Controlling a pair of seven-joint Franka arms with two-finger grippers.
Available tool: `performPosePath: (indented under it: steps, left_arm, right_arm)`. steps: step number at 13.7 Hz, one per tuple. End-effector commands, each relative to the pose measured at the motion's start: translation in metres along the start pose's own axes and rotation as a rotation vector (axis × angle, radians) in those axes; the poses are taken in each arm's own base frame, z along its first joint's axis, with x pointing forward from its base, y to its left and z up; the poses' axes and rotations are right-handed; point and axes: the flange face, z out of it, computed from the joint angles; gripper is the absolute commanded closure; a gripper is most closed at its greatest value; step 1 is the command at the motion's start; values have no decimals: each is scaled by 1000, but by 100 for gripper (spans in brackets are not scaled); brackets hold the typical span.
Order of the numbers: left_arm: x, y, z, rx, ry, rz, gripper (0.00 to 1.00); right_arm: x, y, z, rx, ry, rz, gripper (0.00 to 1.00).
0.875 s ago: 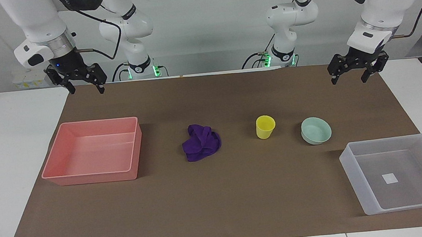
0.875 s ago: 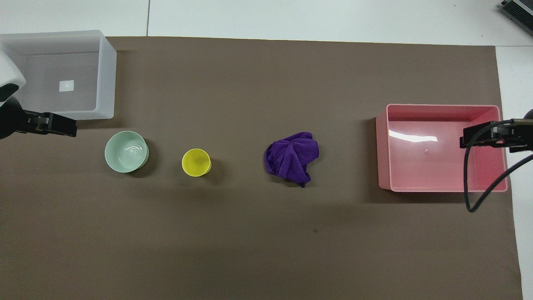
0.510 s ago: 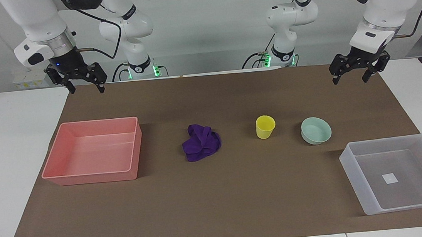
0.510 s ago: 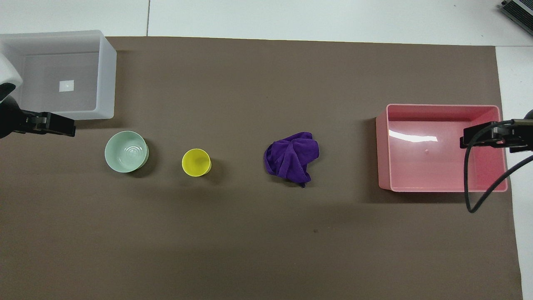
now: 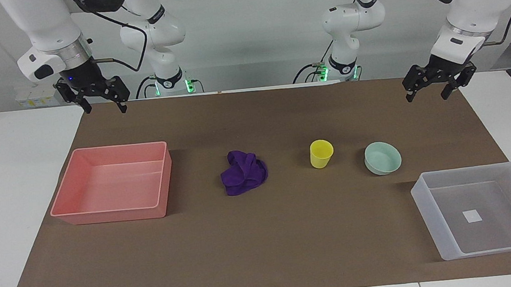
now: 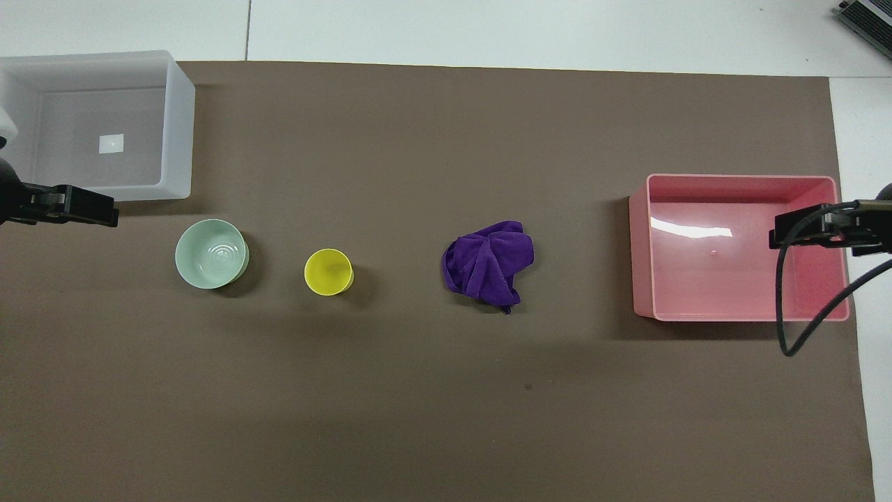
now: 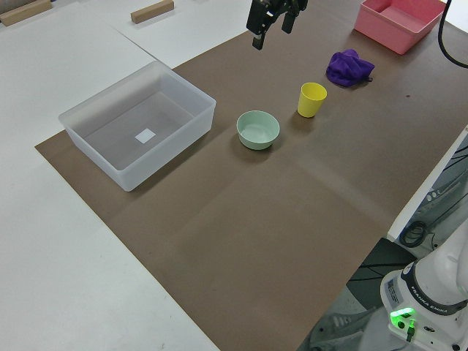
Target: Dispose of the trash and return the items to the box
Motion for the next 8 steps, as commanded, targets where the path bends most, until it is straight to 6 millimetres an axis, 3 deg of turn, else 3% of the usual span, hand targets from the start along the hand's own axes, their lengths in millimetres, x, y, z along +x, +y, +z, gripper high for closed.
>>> performPosePath:
  steps: [1,4,8]
  left_arm:
    - [-3,0,2,-13,8,-2,0]
    - [-4,-2,19,-11,22,-3,0]
    - [-7,-3,75,-9,34,-8,0]
  right_arm:
    - [-8,0,-1,3,-7,0,0]
    - [-8,0,-1,2,-8,-1,0]
    - [-9,-1,1,4,-11,3,0]
